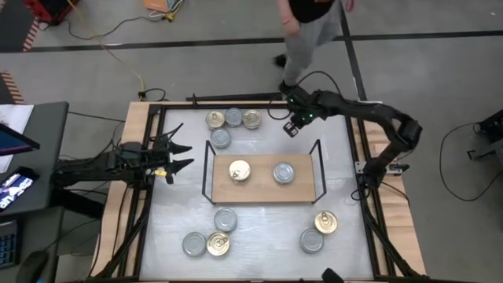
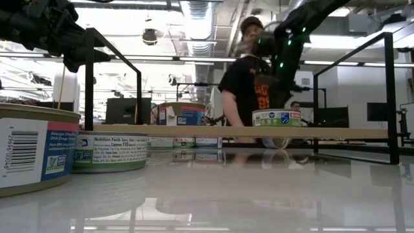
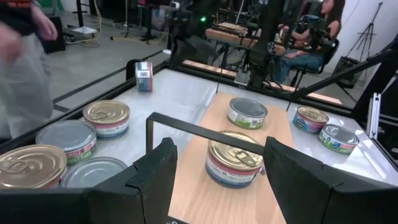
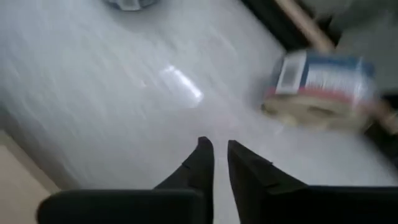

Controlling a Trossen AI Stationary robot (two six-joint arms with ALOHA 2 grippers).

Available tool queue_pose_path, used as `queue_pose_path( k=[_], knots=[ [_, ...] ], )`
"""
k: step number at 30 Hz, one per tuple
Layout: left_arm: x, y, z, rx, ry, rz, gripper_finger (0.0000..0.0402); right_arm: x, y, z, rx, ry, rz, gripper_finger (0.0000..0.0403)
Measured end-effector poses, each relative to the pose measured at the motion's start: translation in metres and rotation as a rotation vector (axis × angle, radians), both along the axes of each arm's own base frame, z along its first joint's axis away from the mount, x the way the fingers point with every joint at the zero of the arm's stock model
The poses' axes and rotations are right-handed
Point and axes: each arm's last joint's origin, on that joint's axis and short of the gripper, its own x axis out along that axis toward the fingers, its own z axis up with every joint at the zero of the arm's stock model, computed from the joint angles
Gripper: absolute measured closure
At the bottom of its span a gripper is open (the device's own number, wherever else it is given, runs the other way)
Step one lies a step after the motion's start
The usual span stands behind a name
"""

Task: Stack canned seafood by type on shelf
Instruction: Stack the blue tuna can on top of the blue tuna can on the shelf

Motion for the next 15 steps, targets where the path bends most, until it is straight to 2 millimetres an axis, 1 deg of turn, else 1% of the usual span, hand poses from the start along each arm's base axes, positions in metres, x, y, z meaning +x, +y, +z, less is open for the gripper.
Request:
queue_pose_path(
  k=[3,5,7,10,12,15],
  knots=[
    [0.0,0.0,0.0,0.0,-0.001,0.0,0.0174,0.002,0.008,0.01,-0.095,0.046,0.115,0.0294],
    [0.0,0.0,0.0,0.002,0.0,0.0,0.0174,0.004,0.008,0.019,-0.133,0.054,0.163,0.0262],
    [0.0,0.0,0.0,0.01,0.003,-0.001,0.0174,0.004,0.007,0.023,-0.156,0.071,0.214,0.0222],
    [0.0,0.0,0.0,0.023,0.008,-0.001,0.0174,0.01,0.005,0.024,-0.184,0.101,0.289,0.0159],
    [0.0,0.0,0.0,0.031,0.011,0.002,0.0174,0.016,0.001,0.024,-0.196,0.123,0.333,0.0124],
    [0.0,0.0,0.0,0.046,0.017,0.002,0.0174,0.028,-0.009,0.02,-0.204,0.181,0.42,0.0094]
  ],
)
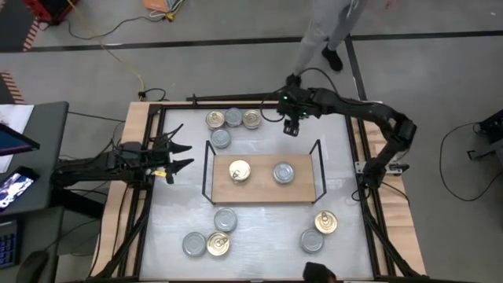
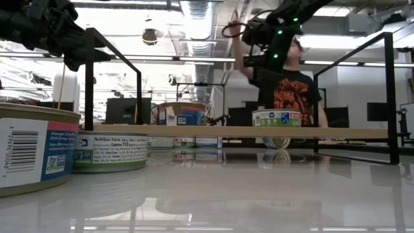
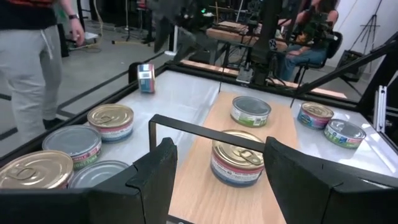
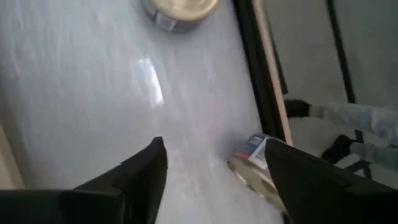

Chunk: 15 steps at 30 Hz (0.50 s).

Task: Stack canned seafood by type on shelf
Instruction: Stack the blue tuna can on top of the blue tuna can on the shelf

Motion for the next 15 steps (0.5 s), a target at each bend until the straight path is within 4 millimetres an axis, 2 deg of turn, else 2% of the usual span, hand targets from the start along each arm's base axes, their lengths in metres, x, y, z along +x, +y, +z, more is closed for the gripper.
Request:
queue_pose_path(
  k=[6,15],
  knots=[
    [0.0,0.0,-0.001,0.001,0.008,0.001,0.0174,0.025,-0.026,-0.012,0.071,0.201,0.091,0.0086],
    [-0.001,0.0,-0.004,-0.04,0.036,0.004,0.0174,0.033,-0.054,-0.026,0.106,0.433,0.203,0.0081]
  ],
)
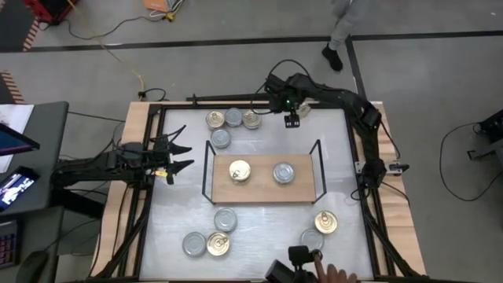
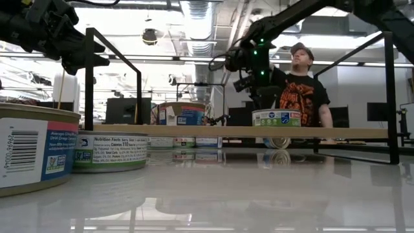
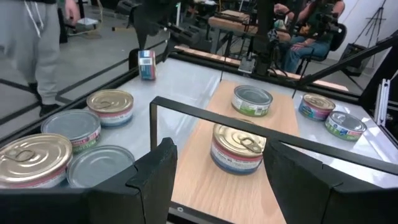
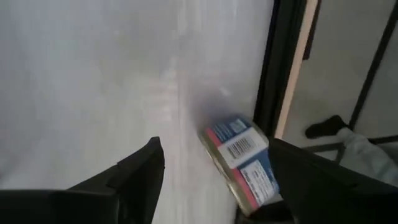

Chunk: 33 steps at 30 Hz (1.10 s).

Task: Stack canned seafood by type on shelf
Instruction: Stack the blue tuna can on top of the blue tuna can on the shelf

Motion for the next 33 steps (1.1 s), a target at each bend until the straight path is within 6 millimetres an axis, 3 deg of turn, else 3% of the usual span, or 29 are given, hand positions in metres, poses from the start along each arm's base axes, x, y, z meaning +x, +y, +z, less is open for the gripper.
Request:
queue_pose_path(
  k=[14,21,28,33],
  knots=[
    [0.0,0.0,-0.004,-0.038,0.012,-0.01,0.0174,0.013,0.003,-0.021,-0.133,0.239,0.186,0.0007],
    [0.0,-0.001,-0.004,-0.053,0.015,-0.013,0.0174,0.009,-0.007,-0.029,-0.136,0.263,0.158,0.0007],
    [0.0,-0.001,-0.004,-0.053,0.016,-0.013,0.0174,0.0,-0.022,-0.049,-0.086,0.318,0.104,0.0018],
    [0.0,-0.001,-0.004,-0.053,0.015,-0.013,0.0174,-0.002,-0.024,-0.049,-0.081,0.323,0.11,0.0038]
  ],
)
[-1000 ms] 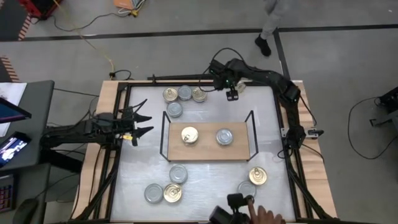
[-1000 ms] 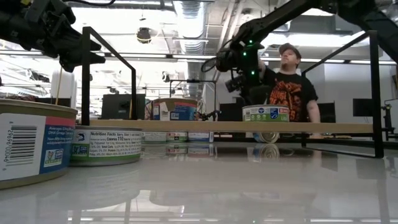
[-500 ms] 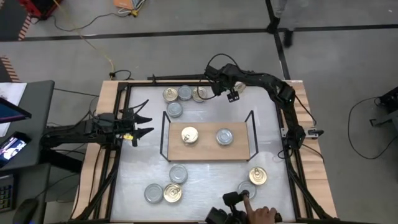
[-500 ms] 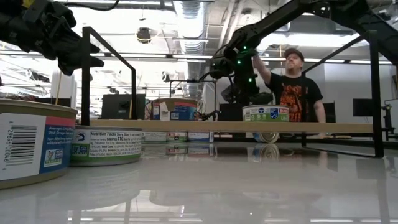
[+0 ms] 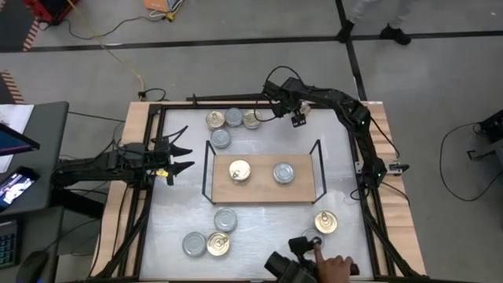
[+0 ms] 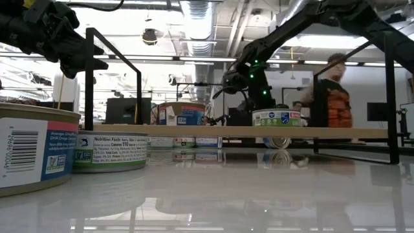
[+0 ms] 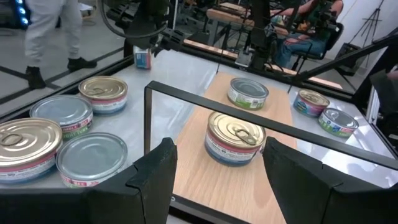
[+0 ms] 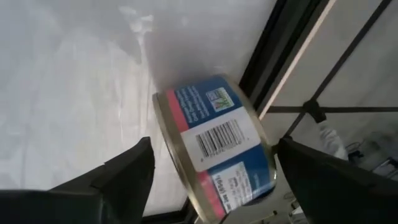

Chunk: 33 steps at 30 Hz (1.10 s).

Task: Stack canned seafood by type on shelf
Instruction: Stack the blue tuna can on top of the blue tuna can on the shelf

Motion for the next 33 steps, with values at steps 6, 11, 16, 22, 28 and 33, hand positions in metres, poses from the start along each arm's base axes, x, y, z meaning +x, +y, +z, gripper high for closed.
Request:
queue_pose_path(
  k=[6,11,16,22,28,33],
  knots=[
    [0.0,0.0,0.0,-0.003,0.0,-0.001,0.0174,-0.009,0.0,-0.003,0.045,0.056,0.002,0.0108],
    [0.0,0.0,0.0,-0.013,0.0,-0.003,0.0174,-0.011,0.005,-0.01,0.075,0.092,0.029,0.0179],
    [0.0,0.0,0.0,-0.019,0.0,-0.003,0.0174,-0.004,0.018,-0.012,0.095,0.121,0.075,0.0194],
    [0.0,0.0,0.0,-0.018,-0.008,-0.003,0.0174,0.017,0.042,0.004,0.074,0.084,0.103,0.0194],
    [0.0,0.0,0.001,-0.017,-0.01,-0.003,0.0174,0.043,0.064,0.05,0.107,-0.145,0.015,0.0194],
    [0.0,0.0,0.0,-0.012,-0.007,-0.004,0.0174,0.056,0.077,0.098,0.348,-0.47,-0.125,0.0194]
  ],
)
